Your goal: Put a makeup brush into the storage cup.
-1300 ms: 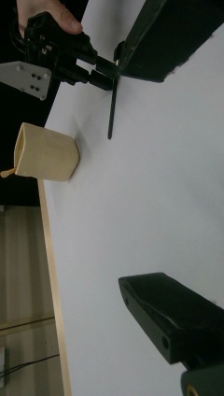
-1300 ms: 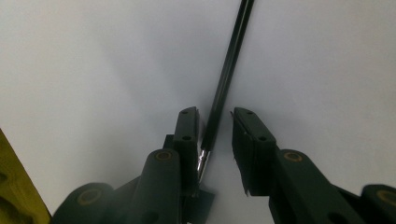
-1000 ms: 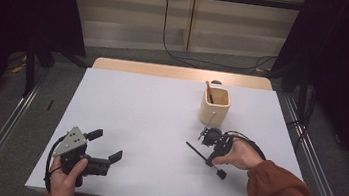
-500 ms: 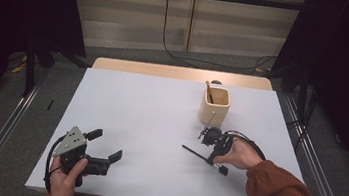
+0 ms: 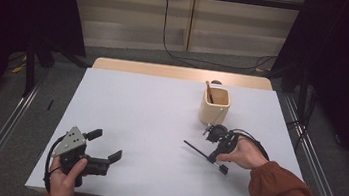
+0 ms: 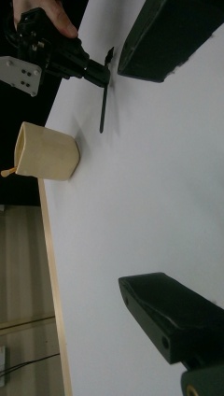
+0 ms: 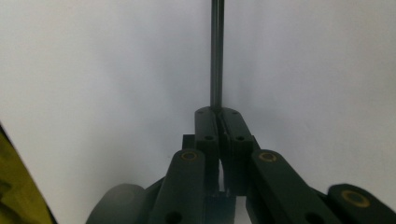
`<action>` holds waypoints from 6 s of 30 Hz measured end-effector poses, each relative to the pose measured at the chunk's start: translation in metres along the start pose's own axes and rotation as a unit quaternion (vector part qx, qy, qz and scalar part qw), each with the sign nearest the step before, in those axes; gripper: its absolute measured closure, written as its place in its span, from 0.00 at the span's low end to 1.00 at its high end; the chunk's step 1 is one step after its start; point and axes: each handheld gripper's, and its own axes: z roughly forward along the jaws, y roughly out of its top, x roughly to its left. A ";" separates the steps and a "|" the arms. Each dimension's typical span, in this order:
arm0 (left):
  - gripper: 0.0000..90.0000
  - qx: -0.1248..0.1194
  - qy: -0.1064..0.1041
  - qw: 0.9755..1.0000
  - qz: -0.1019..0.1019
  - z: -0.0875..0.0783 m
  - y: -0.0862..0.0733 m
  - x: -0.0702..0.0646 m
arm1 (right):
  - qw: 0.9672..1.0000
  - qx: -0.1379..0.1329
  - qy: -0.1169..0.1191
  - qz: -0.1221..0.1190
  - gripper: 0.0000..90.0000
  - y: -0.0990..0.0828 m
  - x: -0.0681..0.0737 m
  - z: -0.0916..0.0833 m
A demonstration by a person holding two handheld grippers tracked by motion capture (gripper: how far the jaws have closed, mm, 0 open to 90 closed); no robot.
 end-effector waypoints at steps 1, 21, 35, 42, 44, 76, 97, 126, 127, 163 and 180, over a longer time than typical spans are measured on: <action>0.02 0.000 -0.001 1.000 -0.001 0.000 0.000 0.000 | 1.000 -0.005 -0.001 0.001 0.96 0.000 0.001 -0.001; 0.02 0.001 -0.004 1.000 0.001 -0.001 0.000 0.000 | 0.991 -0.134 0.008 0.003 0.96 -0.015 0.000 -0.024; 0.02 -0.001 -0.001 1.000 0.002 -0.002 0.000 0.001 | 0.972 -0.234 0.005 0.016 0.96 -0.033 -0.003 -0.028; 0.02 -0.002 -0.001 1.000 0.002 -0.002 0.000 0.001 | 0.958 -0.288 0.009 0.014 0.96 -0.041 -0.004 -0.032; 0.02 -0.001 0.000 1.000 0.002 -0.002 0.000 0.001 | 0.956 -0.293 0.005 0.020 0.96 -0.042 -0.005 -0.032; 0.01 -0.009 0.010 1.000 -0.005 -0.007 0.001 0.003 | 0.888 -0.459 0.018 -0.004 0.96 -0.059 -0.003 -0.054; 0.02 -0.009 -0.017 1.000 -0.006 -0.007 0.010 -0.002 | 0.888 -0.452 0.056 -0.063 0.96 -0.050 0.027 -0.060; 0.02 0.018 -0.081 0.996 0.035 0.016 0.033 -0.013 | 0.949 -0.280 0.040 -0.139 0.96 -0.003 0.036 -0.062; 0.02 0.019 -0.085 0.996 0.036 0.017 0.034 -0.013 | 0.951 -0.272 0.042 -0.141 0.96 -0.002 0.037 -0.062; 0.02 0.055 -0.106 0.991 0.061 0.028 0.046 -0.019 | 0.979 -0.029 0.017 -0.203 0.96 0.025 0.055 -0.048; 0.02 0.057 -0.136 0.985 0.091 0.033 0.072 -0.029 | 0.977 -0.028 0.031 -0.207 0.96 0.028 0.059 -0.043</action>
